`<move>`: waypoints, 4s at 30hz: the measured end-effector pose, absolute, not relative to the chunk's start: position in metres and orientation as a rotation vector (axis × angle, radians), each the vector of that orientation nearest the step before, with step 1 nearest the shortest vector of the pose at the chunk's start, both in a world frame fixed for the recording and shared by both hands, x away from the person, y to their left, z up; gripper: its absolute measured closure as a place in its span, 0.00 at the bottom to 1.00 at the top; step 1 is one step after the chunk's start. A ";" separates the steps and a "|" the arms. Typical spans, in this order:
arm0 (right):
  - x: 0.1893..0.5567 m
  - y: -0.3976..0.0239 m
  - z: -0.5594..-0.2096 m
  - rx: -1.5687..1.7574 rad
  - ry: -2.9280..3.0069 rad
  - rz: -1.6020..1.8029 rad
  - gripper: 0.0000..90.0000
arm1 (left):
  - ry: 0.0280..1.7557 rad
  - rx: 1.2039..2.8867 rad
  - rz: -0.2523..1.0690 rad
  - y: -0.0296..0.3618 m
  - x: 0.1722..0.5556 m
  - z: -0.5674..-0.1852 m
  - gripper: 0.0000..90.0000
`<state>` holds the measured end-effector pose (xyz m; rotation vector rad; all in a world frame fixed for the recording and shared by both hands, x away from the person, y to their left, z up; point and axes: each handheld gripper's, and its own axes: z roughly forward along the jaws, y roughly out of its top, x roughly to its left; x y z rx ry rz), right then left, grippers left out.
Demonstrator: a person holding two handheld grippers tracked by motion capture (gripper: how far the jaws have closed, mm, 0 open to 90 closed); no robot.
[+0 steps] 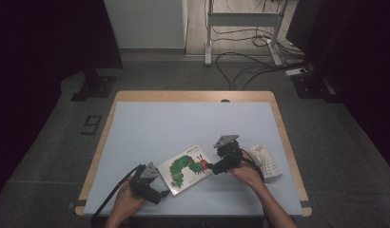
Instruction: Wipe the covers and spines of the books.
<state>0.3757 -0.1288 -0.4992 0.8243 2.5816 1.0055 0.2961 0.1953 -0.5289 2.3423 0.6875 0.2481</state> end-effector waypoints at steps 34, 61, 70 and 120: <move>0.396 -0.085 -0.523 0.900 2.711 1.214 0.04 | 0.692 2.339 0.245 0.196 0.296 -0.529 0.00; 0.374 -0.106 -0.496 0.962 2.647 1.380 0.07 | 0.693 2.340 0.247 0.196 0.296 -0.529 0.00; 0.365 -0.108 -0.495 0.933 2.698 1.389 0.15 | 0.692 2.340 0.247 0.196 0.296 -0.529 0.00; 0.361 -0.140 -0.484 0.744 2.751 1.324 0.71 | 0.766 2.297 0.224 0.205 0.298 -0.516 0.00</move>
